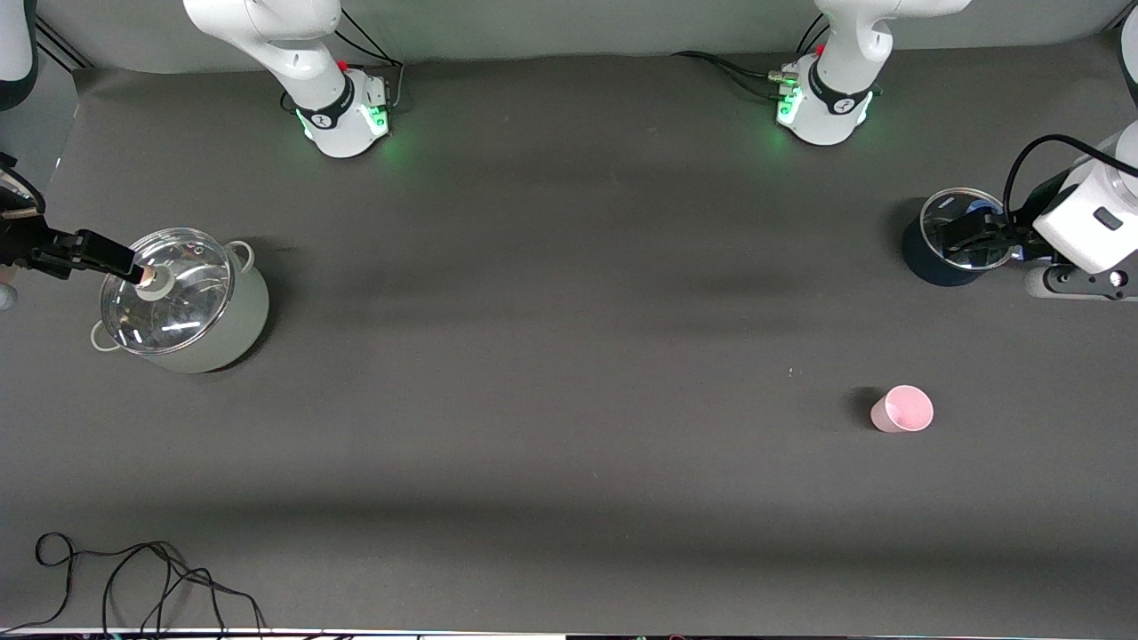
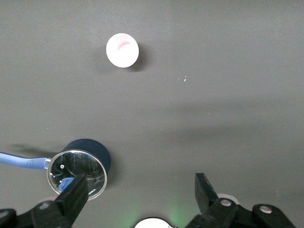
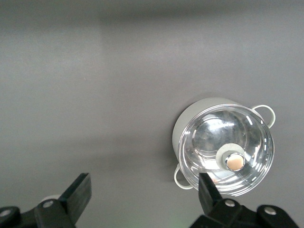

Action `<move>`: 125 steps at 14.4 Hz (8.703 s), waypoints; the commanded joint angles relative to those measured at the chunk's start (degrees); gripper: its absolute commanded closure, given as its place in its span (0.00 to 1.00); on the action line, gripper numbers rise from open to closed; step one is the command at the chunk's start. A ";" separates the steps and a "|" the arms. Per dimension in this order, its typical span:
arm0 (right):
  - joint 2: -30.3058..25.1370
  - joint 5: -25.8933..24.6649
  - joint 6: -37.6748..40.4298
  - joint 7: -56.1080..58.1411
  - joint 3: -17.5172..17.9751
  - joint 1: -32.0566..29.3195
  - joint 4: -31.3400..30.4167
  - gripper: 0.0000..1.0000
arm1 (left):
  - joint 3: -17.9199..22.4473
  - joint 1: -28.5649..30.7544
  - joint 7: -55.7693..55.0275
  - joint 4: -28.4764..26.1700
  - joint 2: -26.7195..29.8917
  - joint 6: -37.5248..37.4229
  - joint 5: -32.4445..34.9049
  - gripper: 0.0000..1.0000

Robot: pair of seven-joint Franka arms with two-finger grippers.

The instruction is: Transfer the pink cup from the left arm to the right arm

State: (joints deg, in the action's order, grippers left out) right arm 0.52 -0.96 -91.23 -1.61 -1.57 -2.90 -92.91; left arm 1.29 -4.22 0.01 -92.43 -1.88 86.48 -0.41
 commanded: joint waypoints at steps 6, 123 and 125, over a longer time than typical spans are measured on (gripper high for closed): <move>0.98 1.05 0.97 -0.77 -0.10 0.26 1.85 0.00 | 0.29 -0.61 0.43 1.55 -0.67 -0.96 1.02 0.00; 2.98 12.64 3.87 -54.59 0.26 11.49 3.34 0.00 | -39.67 19.69 116.36 -17.61 -23.70 58.16 -88.36 0.59; 4.57 15.36 3.78 -66.63 0.26 16.32 6.23 0.00 | -44.34 20.22 114.78 -18.66 -21.78 62.49 -88.36 0.59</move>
State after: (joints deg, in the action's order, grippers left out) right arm 2.35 11.62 -88.49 -58.07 -0.88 9.89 -91.24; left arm -39.29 14.91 116.83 -107.76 -28.19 145.86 -87.48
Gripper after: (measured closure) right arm 0.000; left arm 0.348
